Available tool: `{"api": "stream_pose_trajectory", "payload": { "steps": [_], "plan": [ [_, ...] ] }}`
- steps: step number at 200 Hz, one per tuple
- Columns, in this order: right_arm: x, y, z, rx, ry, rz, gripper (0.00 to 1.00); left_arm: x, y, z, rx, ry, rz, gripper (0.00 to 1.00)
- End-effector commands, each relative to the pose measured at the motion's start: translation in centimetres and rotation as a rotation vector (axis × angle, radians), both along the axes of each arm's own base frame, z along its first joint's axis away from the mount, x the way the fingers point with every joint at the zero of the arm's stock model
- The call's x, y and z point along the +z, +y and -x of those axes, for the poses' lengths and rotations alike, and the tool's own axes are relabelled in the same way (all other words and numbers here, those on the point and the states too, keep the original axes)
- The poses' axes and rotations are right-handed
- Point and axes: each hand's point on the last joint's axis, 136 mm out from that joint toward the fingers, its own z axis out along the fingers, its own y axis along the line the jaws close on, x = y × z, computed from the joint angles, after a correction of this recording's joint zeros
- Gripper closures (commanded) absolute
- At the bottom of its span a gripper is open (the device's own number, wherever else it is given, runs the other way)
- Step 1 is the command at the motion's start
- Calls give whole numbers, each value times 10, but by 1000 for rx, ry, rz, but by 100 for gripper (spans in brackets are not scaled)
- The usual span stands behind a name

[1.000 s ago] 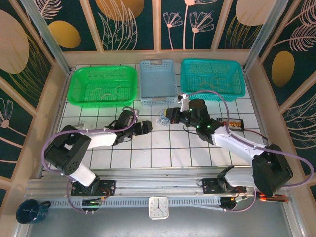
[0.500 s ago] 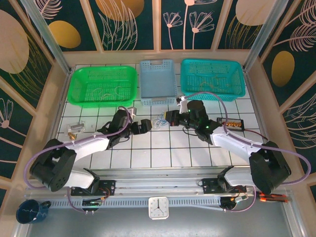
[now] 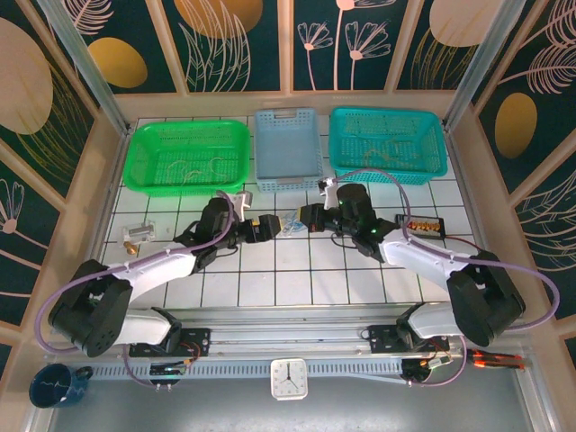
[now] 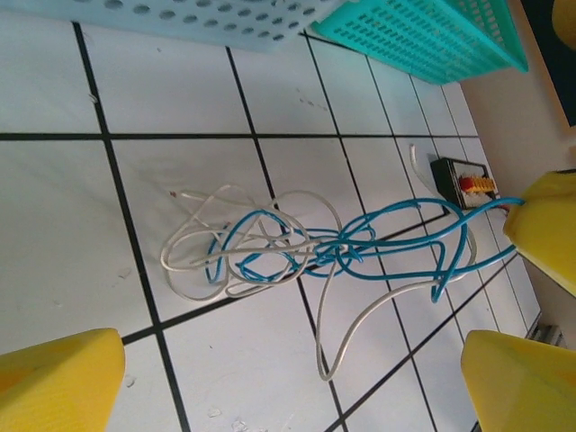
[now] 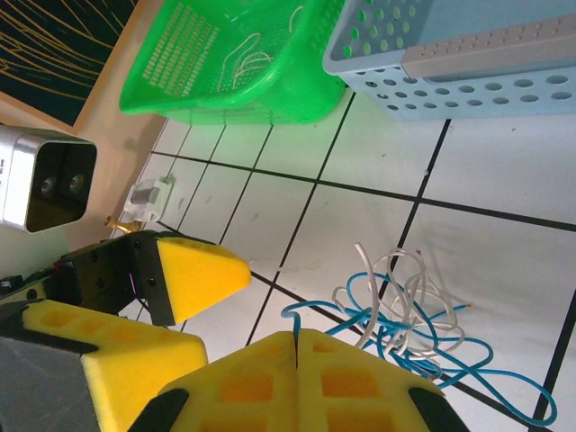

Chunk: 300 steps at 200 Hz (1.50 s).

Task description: Untangle the cables

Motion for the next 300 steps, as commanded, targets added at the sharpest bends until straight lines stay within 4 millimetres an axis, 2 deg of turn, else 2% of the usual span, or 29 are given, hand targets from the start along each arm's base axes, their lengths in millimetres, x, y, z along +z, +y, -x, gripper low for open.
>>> {"api": "stream_pose_trajectory", "payload": {
  "steps": [1,39,57,75,105,146,180,196,226,300],
  "plan": [
    [7,8,1,21,-8,-27,100,7,-17,0,-55,-25,33,5],
    [18,13,2,28,-22,-41,100,-18,-18,-7,-35,-1,-21,14],
    [23,14,4,30,-29,-46,100,-23,-18,-15,-8,-4,-30,18],
    [28,15,7,32,-33,-55,100,-22,-22,-22,2,-15,-24,27],
    [34,15,10,31,-40,-66,100,-20,-27,-31,13,-30,-8,48],
    [42,10,8,2,-59,-68,100,-21,-27,-29,13,-35,4,80],
    [48,-4,-2,-66,-74,-65,100,-21,-20,-23,23,-41,5,96],
    [42,-10,-7,-98,-63,-57,100,-18,-17,-19,28,-50,13,100],
    [22,-20,-11,-146,-32,-31,100,-1,-16,-16,19,-92,42,100],
    [-70,-44,-7,-248,91,112,100,79,-23,-4,-60,-297,195,100]
  ]
}}
